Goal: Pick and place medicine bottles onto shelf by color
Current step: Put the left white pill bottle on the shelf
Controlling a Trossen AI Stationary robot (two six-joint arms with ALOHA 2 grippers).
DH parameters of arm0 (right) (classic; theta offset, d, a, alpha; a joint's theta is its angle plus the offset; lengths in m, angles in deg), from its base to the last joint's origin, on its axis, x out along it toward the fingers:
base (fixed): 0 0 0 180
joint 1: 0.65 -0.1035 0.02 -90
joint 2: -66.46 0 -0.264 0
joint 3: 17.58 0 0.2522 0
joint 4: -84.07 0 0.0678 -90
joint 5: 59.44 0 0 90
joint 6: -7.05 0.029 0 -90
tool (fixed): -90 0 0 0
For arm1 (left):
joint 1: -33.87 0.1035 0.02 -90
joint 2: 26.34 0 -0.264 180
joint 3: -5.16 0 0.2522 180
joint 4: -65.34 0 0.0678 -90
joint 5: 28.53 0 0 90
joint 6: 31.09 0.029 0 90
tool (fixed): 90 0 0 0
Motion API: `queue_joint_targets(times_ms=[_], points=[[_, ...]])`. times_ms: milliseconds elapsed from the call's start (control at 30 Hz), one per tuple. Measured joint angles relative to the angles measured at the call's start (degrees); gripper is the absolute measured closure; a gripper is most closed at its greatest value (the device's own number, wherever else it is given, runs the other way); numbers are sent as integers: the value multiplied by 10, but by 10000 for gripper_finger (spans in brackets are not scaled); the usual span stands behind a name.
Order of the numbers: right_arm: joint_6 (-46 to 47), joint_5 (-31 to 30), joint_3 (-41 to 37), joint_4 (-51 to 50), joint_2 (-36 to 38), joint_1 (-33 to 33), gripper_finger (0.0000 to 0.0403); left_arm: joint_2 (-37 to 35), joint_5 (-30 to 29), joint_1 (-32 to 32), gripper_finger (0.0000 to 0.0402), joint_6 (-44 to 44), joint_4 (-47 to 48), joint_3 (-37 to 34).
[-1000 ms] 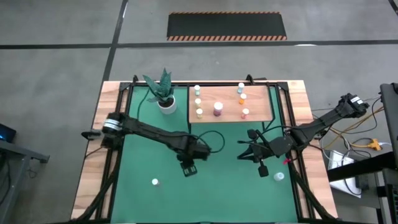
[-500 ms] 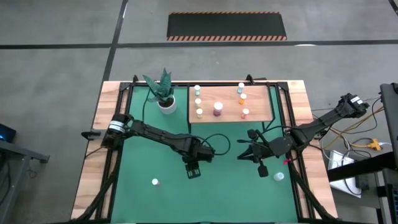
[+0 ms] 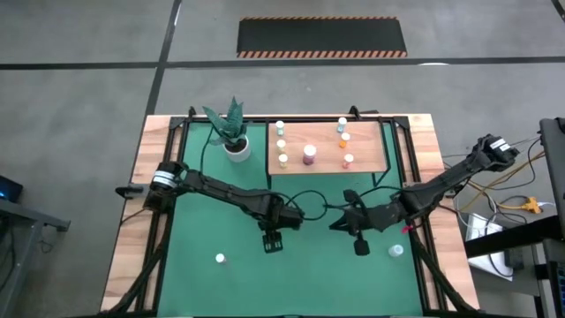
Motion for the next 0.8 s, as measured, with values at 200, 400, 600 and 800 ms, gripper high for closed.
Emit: queue_joint_targets(times_ms=[200,400,600,800], points=[[-10,-12,39,15,-75,0,394,-48,-36,-21,174,3,19,-2],[-32,-12,95,16,-137,0,394,-131,-174,-81,173,35,-8,-16],[-54,-18,156,13,-195,6,384,-223,-301,-152,173,166,-190,-102],[-58,-15,226,6,-263,24,324,-308,-325,-178,173,290,-408,-231]])
